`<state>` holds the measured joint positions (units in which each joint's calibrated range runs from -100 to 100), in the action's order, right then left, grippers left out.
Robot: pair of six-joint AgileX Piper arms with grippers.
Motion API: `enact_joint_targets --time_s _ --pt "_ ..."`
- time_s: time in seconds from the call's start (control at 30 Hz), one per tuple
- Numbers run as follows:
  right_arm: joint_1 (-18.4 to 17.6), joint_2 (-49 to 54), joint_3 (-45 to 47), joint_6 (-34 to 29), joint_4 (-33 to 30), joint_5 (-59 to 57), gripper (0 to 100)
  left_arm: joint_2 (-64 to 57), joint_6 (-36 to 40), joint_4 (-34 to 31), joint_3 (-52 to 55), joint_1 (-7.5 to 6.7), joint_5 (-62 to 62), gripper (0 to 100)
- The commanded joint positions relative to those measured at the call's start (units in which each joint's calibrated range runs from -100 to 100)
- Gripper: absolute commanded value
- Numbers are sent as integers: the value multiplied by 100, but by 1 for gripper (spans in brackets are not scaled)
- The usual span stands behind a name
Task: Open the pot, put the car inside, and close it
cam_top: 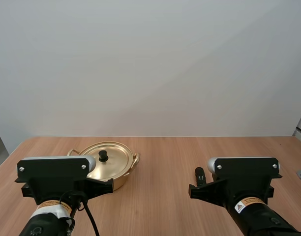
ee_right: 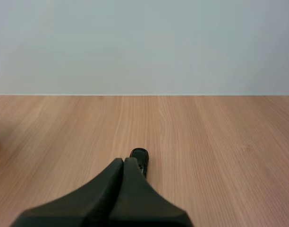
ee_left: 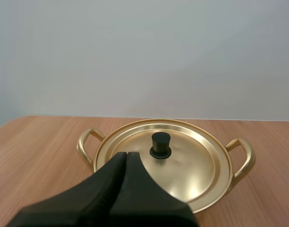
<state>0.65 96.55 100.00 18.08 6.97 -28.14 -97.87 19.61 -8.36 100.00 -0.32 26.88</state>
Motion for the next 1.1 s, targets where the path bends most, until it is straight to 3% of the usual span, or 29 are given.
enact_joint_targets --time_s 0.0,0.37,0.5,0.77,1.07 --pt "3 1 0 3 3 -3 0 4 2 1 0 2 -18 0" --pt "3 1 0 3 3 -3 0 4 2 -10 0 2 -16 0" --pt "3 1 0 3 3 -3 0 4 -461 -614 -51 2 -39 0" --pt "3 1 0 3 3 -3 0 4 -582 -601 -1438 2 -384 0" --pt "3 1 0 3 3 -3 0 4 -183 470 -2235 9 -104 0"
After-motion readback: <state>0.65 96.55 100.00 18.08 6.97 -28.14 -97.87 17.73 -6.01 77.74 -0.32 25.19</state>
